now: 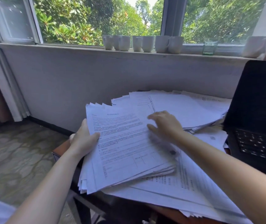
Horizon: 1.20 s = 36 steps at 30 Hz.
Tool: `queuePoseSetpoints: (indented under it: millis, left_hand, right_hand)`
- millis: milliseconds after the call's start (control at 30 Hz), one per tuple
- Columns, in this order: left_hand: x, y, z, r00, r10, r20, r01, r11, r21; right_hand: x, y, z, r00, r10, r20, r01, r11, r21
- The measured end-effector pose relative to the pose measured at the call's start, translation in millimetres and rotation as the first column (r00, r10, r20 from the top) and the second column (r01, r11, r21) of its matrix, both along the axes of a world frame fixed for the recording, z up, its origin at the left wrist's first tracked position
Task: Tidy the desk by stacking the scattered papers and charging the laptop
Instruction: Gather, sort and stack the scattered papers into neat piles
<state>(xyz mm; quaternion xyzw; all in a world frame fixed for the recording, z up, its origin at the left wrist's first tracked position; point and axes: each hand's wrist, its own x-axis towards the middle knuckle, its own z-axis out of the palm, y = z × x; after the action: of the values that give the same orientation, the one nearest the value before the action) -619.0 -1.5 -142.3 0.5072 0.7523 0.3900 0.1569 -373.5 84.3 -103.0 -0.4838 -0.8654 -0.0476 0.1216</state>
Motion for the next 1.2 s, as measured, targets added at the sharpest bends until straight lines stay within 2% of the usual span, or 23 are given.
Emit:
queuePoseSetpoints:
  millis: [100, 167, 300, 433, 667, 867, 1000, 1100, 1200]
  left_hand:
    - [-1, 2, -1, 1.0, -0.003, -0.026, 0.004, 1.0, 0.013]
    - [-2, 3, -1, 1.0, 0.001, -0.025, -0.001, 1.0, 0.011]
    - [-3, 3, -3, 0.999, 0.019, -0.029, -0.019, 1.0, 0.013]
    - [-5, 4, -5, 0.998, 0.035, -0.043, -0.035, 0.999, 0.011]
    - [-5, 3, -6, 0.999, 0.031, -0.045, -0.03, 0.999, 0.026]
    - [-2, 0, -2, 0.999, 0.017, -0.046, -0.016, 1.0, 0.027]
    - [-3, 1, -2, 0.998, 0.021, -0.058, -0.02, 0.999, 0.03]
    - [-3, 3, -4, 0.998, 0.025, -0.053, -0.024, 0.999, 0.021]
    - [-4, 3, -5, 0.998, 0.034, -0.057, -0.033, 0.999, 0.023]
  right_hand:
    - [20, 25, -7, 0.953, -0.274, 0.127, 0.276, 0.961, 0.003]
    - [26, 30, -13, 0.937, -0.328, 0.12, 0.337, 0.939, -0.064]
    - [29, 30, -10, 0.941, -0.328, 0.081, 0.333, 0.942, -0.052]
    - [26, 25, -1, 0.938, -0.314, 0.15, 0.332, 0.936, -0.119]
    - [34, 26, -1, 0.951, -0.295, 0.098, 0.298, 0.954, -0.027]
    - [46, 32, 0, 0.947, -0.321, -0.016, 0.321, 0.946, 0.035]
    - [57, 40, 9, 0.906, -0.317, -0.28, 0.343, 0.938, 0.052]
    - [57, 35, 24, 0.854, -0.17, -0.491, 0.297, 0.935, 0.195]
    - [43, 16, 40, 0.818, 0.069, -0.57, 0.171, 0.918, 0.357]
